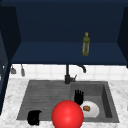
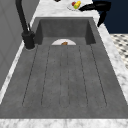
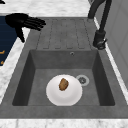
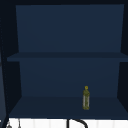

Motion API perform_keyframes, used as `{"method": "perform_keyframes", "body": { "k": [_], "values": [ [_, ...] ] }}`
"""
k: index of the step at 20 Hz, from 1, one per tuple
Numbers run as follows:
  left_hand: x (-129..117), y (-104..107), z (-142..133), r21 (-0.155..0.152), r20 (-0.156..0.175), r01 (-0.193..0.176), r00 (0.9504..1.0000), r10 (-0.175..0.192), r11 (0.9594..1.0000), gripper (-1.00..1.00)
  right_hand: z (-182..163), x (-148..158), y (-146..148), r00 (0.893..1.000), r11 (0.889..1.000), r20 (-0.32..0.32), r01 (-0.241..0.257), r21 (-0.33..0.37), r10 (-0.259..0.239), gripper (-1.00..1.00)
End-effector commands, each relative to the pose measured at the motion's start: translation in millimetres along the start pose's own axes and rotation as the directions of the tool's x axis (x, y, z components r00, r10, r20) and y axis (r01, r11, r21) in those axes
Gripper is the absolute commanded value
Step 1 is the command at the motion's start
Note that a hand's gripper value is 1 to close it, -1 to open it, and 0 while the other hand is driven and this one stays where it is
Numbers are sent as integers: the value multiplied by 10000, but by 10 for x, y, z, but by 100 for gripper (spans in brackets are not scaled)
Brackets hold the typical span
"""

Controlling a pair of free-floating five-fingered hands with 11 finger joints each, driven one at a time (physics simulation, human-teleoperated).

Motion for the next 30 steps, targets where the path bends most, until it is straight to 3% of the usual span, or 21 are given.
{"method": "perform_keyframes", "body": {
  "k": [1,9,11,12,16,18,19,23,28,30],
  "values": [
    [0,0,0,0,0,0,10000,0,10000,0,295,54,-129,9991,9991,-32,412,18,-412,-100],
    [0,0,0,0,0,0,10000,0,10000,0,817,244,-679,10000,9996,30,-26,-271,27,-100],
    [0,0,0,0,0,0,10000,0,10000,0,869,348,-662,9999,9996,-138,-12,-298,8,-100],
    [0,0,0,0,0,0,10000,0,10000,0,839,387,-697,9992,9990,-306,-252,-366,241,-100],
    [0,0,0,0,0,0,10000,0,10000,0,870,555,-930,9977,9969,-126,-665,-432,660,-100],
    [0,0,0,0,0,0,10000,0,10000,0,888,552,-939,9993,9985,-10,-365,-410,365,-100],
    [0,0,0,0,0,0,10000,0,10000,0,838,591,-858,9981,9976,-80,-607,-347,605,-100],
    [0,0,0,0,0,0,10000,0,10000,0,850,584,-927,10000,9986,-9,-62,-527,62,-100],
    [0,0,0,0,0,0,10000,0,10000,0,852,653,-928,9998,9990,85,-159,-407,163,-100],
    [0,0,0,0,0,0,10000,0,10000,0,829,516,-950,10000,9995,16,-5,-307,5,-100]
  ]
}}
